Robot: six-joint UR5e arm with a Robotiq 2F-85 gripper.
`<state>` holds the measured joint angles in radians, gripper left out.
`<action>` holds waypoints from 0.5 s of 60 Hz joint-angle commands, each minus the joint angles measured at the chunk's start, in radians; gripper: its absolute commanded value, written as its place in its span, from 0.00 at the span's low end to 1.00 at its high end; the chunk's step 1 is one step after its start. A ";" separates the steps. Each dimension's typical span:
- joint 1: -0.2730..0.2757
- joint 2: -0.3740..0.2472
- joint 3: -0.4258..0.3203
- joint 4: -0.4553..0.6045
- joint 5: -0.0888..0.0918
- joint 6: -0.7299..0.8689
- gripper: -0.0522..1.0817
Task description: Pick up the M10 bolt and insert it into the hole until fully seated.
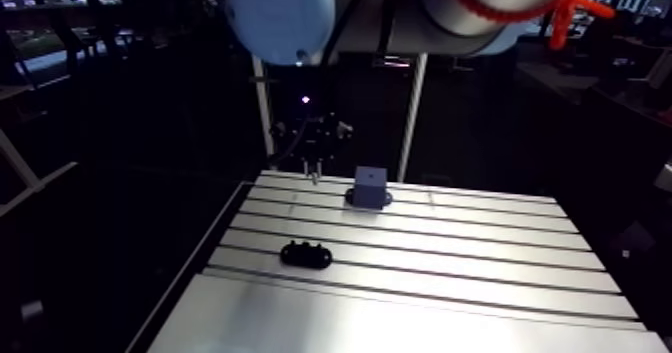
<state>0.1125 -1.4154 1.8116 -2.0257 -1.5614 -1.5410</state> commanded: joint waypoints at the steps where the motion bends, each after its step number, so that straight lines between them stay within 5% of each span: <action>1: -0.008 0.055 -0.165 0.197 -0.001 -0.001 1.00; 30: -0.101 0.203 -0.377 0.350 -0.007 -0.037 1.00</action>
<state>0.0426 -1.2727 1.5267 -1.7285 -1.5689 -1.5695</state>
